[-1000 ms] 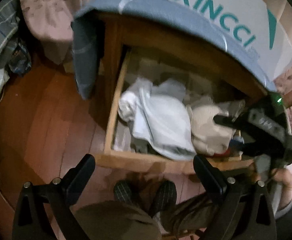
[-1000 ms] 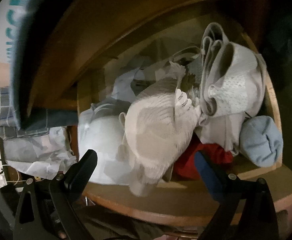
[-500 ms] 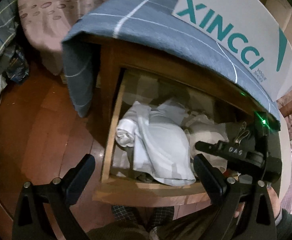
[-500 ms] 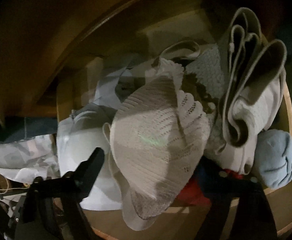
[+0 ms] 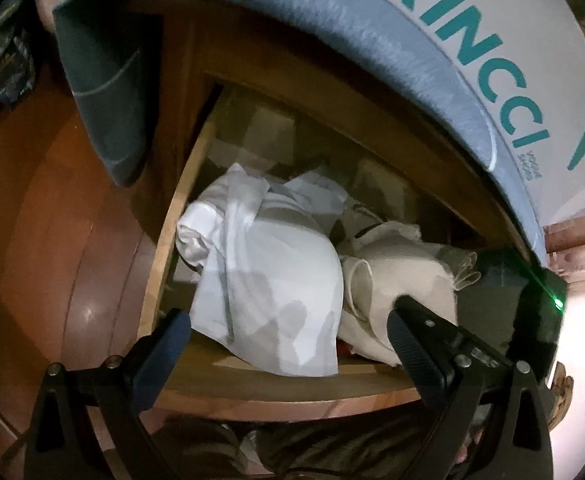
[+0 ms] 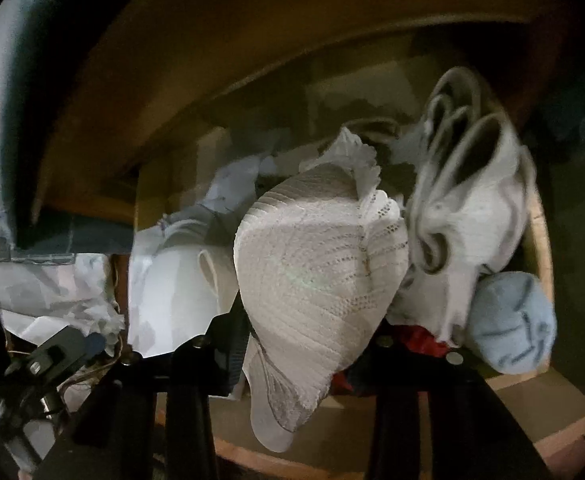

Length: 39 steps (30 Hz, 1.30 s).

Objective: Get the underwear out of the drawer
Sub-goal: 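Close the left gripper on the white cloth while the right closes on the lace bra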

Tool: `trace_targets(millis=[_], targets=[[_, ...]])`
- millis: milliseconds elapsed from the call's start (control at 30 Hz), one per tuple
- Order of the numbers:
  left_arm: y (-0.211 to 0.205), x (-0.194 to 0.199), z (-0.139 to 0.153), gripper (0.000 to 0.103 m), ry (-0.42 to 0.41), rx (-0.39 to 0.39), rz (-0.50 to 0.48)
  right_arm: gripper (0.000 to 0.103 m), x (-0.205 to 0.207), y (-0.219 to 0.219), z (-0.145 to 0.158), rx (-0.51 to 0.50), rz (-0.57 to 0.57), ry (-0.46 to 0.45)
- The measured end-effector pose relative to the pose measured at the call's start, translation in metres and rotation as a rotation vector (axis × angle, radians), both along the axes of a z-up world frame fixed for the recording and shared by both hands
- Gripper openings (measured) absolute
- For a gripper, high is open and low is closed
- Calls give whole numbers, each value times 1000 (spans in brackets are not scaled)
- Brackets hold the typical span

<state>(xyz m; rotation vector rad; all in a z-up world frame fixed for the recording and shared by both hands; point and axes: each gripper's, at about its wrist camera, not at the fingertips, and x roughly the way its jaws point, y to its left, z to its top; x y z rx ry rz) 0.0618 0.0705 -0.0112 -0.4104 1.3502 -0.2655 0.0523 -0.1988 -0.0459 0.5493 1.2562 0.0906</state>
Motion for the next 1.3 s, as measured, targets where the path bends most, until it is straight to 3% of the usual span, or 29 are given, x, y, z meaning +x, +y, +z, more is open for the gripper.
trace_targets(millis=[400, 633, 900, 933, 1033, 1100, 1167, 1233, 1300], targets=[[-23, 12, -28, 101, 76, 38, -3, 35, -29, -15, 31, -72, 38, -101], [-44, 20, -45, 101, 123, 18, -2, 35, -35, -14, 19, -91, 58, -125], [-72, 27, -59, 100, 135, 94, -19, 35, -35, -17, 14, -47, 69, -126], [-72, 27, -60, 93, 133, 104, -20, 35, -35, -18, 13, -41, 65, -124], [-71, 26, -65, 57, 146, 147, -19, 35, -36, -20, 13, -32, 64, -121], [-65, 25, -67, 49, 165, 113, -4, 35, -36, -18, 12, -35, 68, -121], [-61, 22, -63, 32, 148, 116, 0, 35, -35, -17, 12, -37, 74, -120], [-61, 20, -57, 21, 131, 101, -13, 35, -35, -17, 11, -33, 78, -119], [-60, 18, -50, 15, 108, 95, -27, 35, -35, -20, 11, -28, 76, -120]])
